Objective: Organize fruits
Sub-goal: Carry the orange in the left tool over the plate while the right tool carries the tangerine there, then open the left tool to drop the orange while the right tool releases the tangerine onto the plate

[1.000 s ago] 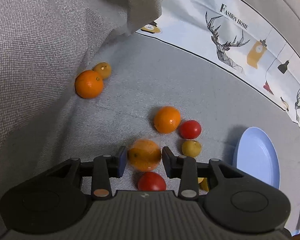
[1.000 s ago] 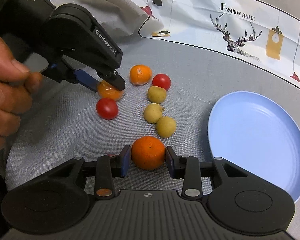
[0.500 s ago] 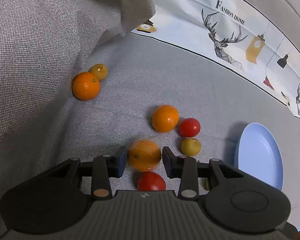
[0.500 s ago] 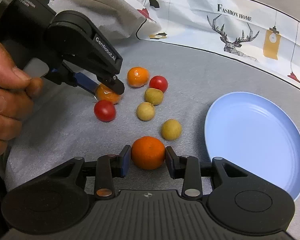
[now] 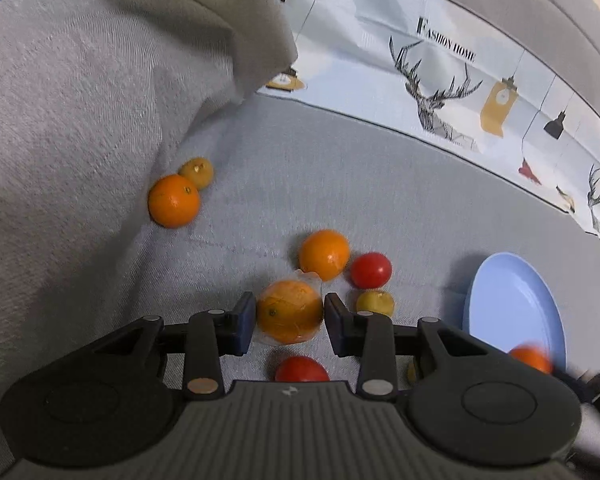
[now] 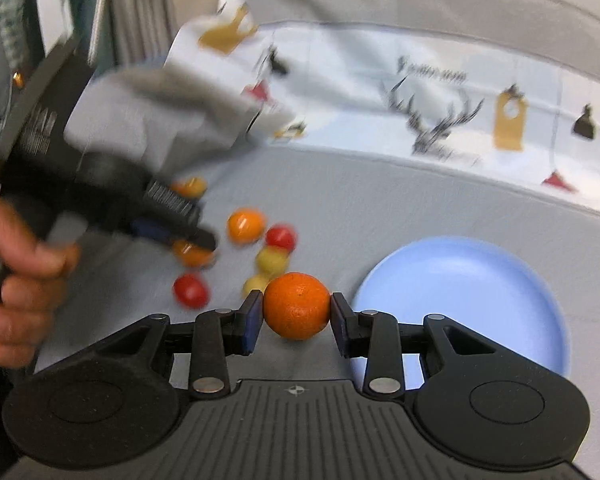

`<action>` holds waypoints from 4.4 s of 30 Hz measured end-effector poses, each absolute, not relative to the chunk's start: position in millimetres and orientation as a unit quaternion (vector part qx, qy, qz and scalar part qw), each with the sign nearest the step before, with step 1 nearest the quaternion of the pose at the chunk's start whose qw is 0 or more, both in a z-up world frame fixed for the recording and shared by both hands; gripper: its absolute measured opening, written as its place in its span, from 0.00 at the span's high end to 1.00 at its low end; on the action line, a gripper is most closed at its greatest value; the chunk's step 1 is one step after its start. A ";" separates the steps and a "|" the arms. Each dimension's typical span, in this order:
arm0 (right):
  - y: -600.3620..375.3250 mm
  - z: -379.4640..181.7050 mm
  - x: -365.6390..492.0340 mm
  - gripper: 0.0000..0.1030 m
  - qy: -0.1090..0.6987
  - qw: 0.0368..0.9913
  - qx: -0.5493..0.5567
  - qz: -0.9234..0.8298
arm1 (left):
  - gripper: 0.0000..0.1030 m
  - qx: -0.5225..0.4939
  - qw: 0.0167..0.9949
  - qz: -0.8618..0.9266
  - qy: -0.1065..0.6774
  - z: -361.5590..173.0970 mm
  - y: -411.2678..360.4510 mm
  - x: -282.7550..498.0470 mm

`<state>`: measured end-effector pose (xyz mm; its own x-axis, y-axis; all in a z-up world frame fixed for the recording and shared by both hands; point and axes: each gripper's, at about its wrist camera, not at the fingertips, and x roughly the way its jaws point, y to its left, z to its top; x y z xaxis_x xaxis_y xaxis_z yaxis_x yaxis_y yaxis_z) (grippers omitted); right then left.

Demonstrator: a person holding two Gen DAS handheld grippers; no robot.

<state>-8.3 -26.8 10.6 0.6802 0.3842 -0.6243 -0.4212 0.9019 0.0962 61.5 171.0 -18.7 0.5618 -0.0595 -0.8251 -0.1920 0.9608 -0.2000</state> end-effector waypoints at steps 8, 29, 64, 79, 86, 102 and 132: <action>-89.8 7.3 14.5 0.63 0.303 0.942 -0.014 0.141 | 0.60 -0.088 0.899 0.002 0.429 -0.9 137.2 55.1; -142.4 1.8 29.9 0.64 0.315 0.948 0.010 0.033 | 0.60 0.024 0.921 -0.128 0.367 4.2 21.3 45.9; -139.6 -12.3 39.2 0.63 0.369 0.929 -0.001 0.037 | 0.60 0.068 0.892 -0.189 0.405 -17.6 -8.0 44.4; -136.7 -16.8 39.6 0.63 0.385 0.922 -0.007 0.044 | 0.60 0.075 0.889 -0.198 0.406 -19.0 -12.1 43.6; -137.2 -17.0 40.8 0.63 0.386 0.921 -0.008 0.045 | 0.60 0.073 0.890 -0.197 0.405 -18.4 -11.9 43.5; -133.6 -19.1 41.5 0.62 0.398 0.916 -0.011 0.050 | 0.60 0.070 0.890 -0.197 0.404 -16.4 -11.2 43.8; -128.9 -9.0 39.1 0.52 0.389 0.920 -0.021 0.039 | 0.60 0.056 0.898 -0.184 0.396 -9.7 -5.1 42.0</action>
<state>39.1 -128.9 -9.0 0.6938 0.0551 -0.7180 -0.0885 0.9960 -0.0091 42.0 -5.1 -9.7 0.6185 -0.2871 -0.7314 0.3752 0.9258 -0.0460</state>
